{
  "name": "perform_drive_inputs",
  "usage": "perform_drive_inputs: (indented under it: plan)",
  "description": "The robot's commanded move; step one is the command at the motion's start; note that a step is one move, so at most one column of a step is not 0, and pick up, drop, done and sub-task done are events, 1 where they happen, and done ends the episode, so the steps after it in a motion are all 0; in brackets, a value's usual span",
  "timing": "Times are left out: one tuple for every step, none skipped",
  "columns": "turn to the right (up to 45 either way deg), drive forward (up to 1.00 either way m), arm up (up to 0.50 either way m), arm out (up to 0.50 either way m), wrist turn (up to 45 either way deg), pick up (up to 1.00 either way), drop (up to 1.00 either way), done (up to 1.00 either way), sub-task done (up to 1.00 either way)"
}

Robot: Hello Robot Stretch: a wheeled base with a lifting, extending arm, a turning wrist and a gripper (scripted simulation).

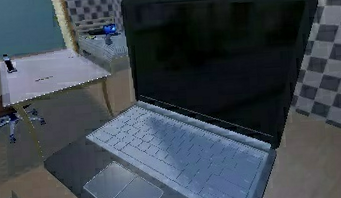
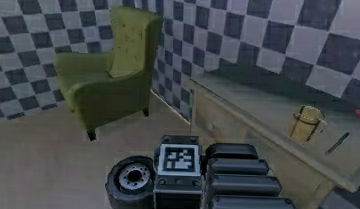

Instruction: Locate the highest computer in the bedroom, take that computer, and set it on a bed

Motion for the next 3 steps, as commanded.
perform_drive_inputs:
  plan:
    - [-9.0,0.00,0.00,0.00,0.0,0.00,0.00,0.00,0.00]
    - [0.0,1.00,0.00,0.00,0.0,0.00,0.00,0.00,0.00]
    - [0.0,1.00,0.00,0.00,0.0,0.00,0.00,0.00,0.00]
